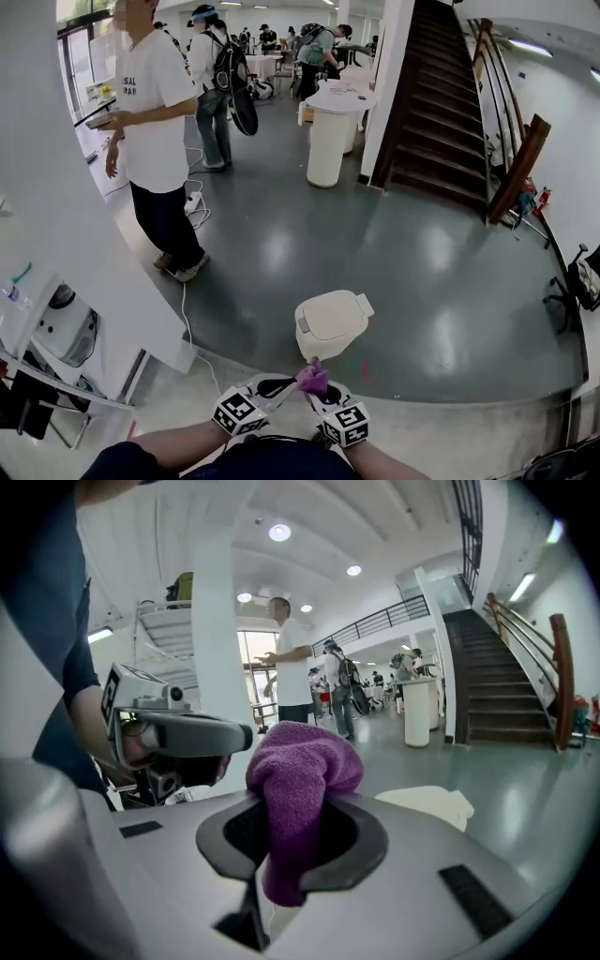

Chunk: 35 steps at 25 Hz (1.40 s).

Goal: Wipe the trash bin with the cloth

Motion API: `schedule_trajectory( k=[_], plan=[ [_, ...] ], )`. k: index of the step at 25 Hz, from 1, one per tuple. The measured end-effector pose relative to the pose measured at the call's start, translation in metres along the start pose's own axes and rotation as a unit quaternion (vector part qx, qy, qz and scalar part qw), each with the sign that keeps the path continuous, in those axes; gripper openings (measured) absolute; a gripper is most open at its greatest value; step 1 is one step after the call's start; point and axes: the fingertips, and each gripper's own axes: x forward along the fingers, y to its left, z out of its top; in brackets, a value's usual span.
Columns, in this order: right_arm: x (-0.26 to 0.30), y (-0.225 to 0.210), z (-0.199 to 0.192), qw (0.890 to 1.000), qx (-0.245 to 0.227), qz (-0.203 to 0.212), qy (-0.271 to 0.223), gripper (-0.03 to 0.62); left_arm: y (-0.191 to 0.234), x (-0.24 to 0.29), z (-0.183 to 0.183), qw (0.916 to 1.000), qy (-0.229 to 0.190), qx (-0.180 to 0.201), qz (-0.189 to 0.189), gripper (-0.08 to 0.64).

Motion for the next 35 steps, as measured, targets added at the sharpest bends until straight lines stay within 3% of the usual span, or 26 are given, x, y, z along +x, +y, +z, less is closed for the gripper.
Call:
schedule_trajectory(
  k=[4, 14, 35],
  plan=[
    [-0.027, 0.011, 0.038, 0.999, -0.035, 0.002, -0.03, 0.077, -0.008, -0.01, 0.028, 0.9995, -0.031, -0.001, -0.002, -0.012],
    [-0.064, 0.032, 0.114, 0.994, -0.044, 0.004, -0.096, 0.077, -0.043, -0.028, 0.086, 0.9951, -0.09, 0.007, -0.038, -0.012],
    [-0.081, 0.036, 0.108, 0.995, -0.041, -0.001, -0.088, 0.077, -0.059, -0.03, 0.095, 0.9933, -0.108, 0.0, -0.042, -0.012]
  ],
)
